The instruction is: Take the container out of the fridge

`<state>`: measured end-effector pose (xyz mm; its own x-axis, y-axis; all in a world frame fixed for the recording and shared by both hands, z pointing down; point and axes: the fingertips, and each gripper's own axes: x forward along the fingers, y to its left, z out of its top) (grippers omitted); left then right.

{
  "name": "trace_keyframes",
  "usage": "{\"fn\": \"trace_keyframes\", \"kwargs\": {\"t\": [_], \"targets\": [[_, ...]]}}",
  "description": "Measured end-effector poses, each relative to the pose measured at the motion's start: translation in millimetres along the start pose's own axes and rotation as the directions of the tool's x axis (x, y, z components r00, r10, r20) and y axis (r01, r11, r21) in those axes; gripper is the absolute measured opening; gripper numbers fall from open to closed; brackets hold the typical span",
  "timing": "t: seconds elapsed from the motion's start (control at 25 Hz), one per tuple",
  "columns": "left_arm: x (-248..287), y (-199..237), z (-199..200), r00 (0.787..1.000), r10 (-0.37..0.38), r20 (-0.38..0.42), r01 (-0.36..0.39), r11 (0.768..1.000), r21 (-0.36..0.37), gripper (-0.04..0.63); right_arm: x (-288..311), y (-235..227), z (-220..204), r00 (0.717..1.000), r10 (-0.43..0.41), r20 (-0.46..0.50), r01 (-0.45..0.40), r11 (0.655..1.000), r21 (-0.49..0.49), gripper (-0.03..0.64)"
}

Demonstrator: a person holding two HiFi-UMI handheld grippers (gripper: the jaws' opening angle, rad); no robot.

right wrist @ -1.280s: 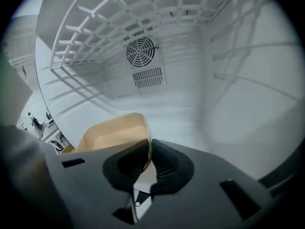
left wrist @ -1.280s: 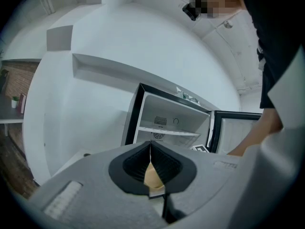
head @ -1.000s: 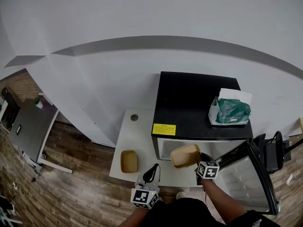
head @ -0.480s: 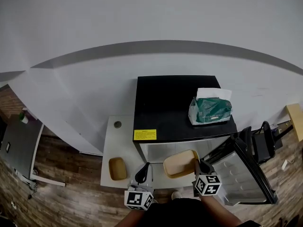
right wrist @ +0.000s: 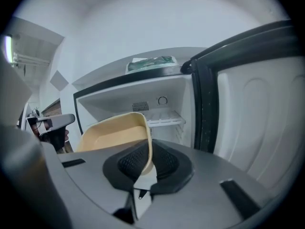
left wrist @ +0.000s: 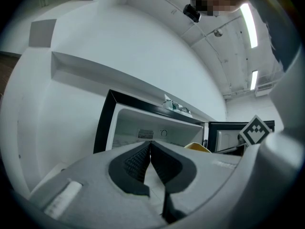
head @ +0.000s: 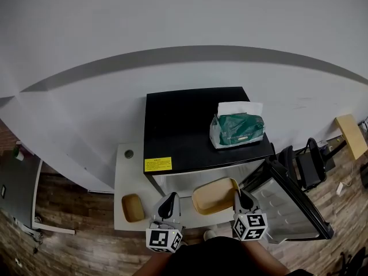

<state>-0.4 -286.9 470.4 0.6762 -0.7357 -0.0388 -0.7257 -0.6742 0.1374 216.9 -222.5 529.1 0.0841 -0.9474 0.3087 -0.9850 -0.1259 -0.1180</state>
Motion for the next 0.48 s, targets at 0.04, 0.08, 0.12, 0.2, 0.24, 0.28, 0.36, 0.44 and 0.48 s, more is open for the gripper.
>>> {"fn": "trace_keyframes", "kwargs": {"t": [0.04, 0.08, 0.12, 0.2, 0.24, 0.28, 0.36, 0.44, 0.48], "targets": [[-1, 0, -1, 1.000, 0.002, -0.004, -0.002, 1.000, -0.003, 0.015, -1, -1, 1, 1.000, -0.006, 0.004, 0.006, 1.000, -0.003, 0.021], [-1, -1, -1, 1.000, 0.003, -0.008, -0.003, 1.000, -0.004, 0.015, -1, -3, 3, 1.000, -0.009, 0.008, 0.009, 1.000, -0.003, 0.021], [-2, -1, -1, 1.000, 0.004, -0.010, -0.004, 1.000, -0.003, 0.017, -1, -4, 5, 1.000, -0.011, 0.012, 0.011, 1.000, -0.003, 0.021], [-2, 0, -1, 1.000, 0.006, -0.011, -0.006, 1.000, 0.003, 0.017, 0, -7, 10, 1.000, -0.013, 0.017, 0.013, 1.000, -0.005, 0.021], [-2, 1, -1, 1.000, 0.007, -0.008, -0.007, 1.000, 0.004, 0.015, 0, -8, 12, 1.000, -0.014, 0.018, 0.014, 1.000, -0.008, 0.021], [-2, 3, -1, 1.000, 0.008, -0.003, -0.008, 1.000, 0.003, 0.015, 1, -8, 13, 1.000, -0.016, 0.018, 0.016, 1.000, -0.012, 0.021], [-2, 6, 0, 1.000, 0.013, 0.005, -0.013, 1.000, -0.003, 0.017, 1, -10, 15, 1.000, -0.021, 0.014, 0.021, 1.000, -0.019, 0.021], [-1, 9, -1, 1.000, 0.023, 0.006, -0.023, 1.000, -0.004, 0.017, 1, -12, 16, 1.000, -0.027, 0.008, 0.027, 0.999, -0.023, 0.021], [1, 10, -1, 1.000, 0.029, 0.006, -0.028, 1.000, -0.005, 0.015, 1, -14, 16, 1.000, -0.029, 0.005, 0.029, 0.999, -0.023, 0.021]]}}
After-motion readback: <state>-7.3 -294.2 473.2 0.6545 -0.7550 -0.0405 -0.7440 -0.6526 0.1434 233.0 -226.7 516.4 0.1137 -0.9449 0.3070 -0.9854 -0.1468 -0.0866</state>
